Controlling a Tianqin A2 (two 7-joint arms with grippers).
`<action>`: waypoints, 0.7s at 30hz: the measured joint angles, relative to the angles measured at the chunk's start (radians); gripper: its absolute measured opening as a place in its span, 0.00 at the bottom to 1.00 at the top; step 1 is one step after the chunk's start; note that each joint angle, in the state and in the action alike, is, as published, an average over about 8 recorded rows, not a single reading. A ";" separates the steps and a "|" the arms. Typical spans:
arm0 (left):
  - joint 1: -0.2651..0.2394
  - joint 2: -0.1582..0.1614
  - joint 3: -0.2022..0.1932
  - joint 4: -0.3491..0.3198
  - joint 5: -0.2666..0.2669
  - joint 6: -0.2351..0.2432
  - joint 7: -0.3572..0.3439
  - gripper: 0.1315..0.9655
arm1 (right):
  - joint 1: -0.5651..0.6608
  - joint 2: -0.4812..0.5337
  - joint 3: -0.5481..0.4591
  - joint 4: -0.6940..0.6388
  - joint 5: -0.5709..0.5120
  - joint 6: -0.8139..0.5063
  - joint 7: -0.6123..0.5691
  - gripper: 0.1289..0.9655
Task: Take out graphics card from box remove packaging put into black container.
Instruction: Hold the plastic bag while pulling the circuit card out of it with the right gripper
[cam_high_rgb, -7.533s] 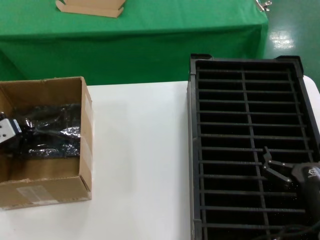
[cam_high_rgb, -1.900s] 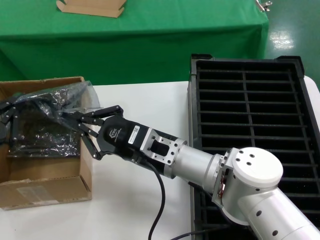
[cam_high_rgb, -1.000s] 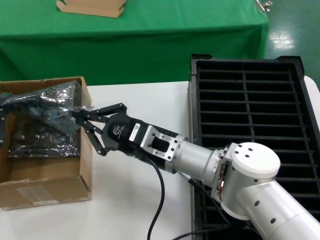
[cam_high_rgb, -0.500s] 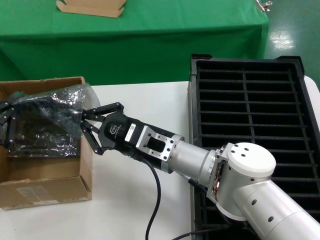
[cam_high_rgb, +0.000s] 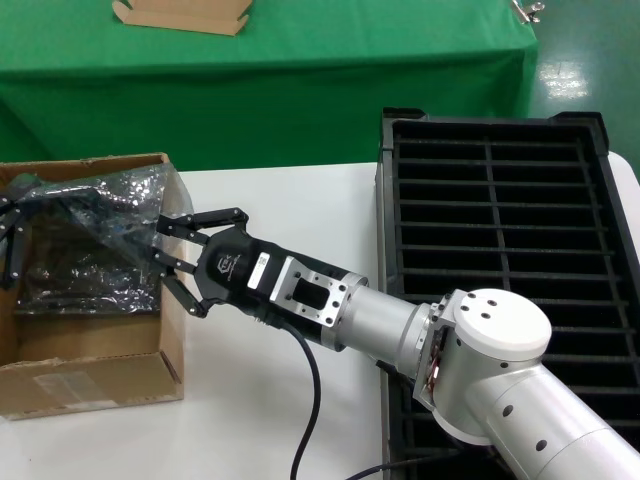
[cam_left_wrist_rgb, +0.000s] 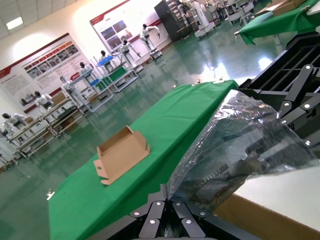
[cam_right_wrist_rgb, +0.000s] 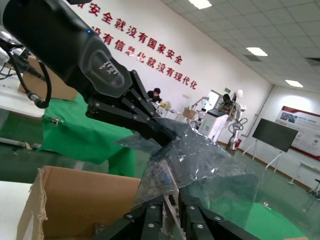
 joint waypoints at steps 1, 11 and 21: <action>0.000 0.000 0.000 0.000 0.000 -0.001 0.000 0.01 | -0.001 0.000 0.000 0.002 -0.002 0.000 0.001 0.06; -0.006 0.001 0.002 -0.005 -0.007 0.004 0.005 0.01 | -0.008 0.000 -0.002 0.011 -0.013 -0.002 0.006 0.19; 0.000 0.002 0.007 -0.019 -0.018 0.021 0.016 0.01 | -0.010 0.000 0.009 0.010 -0.017 -0.006 0.003 0.38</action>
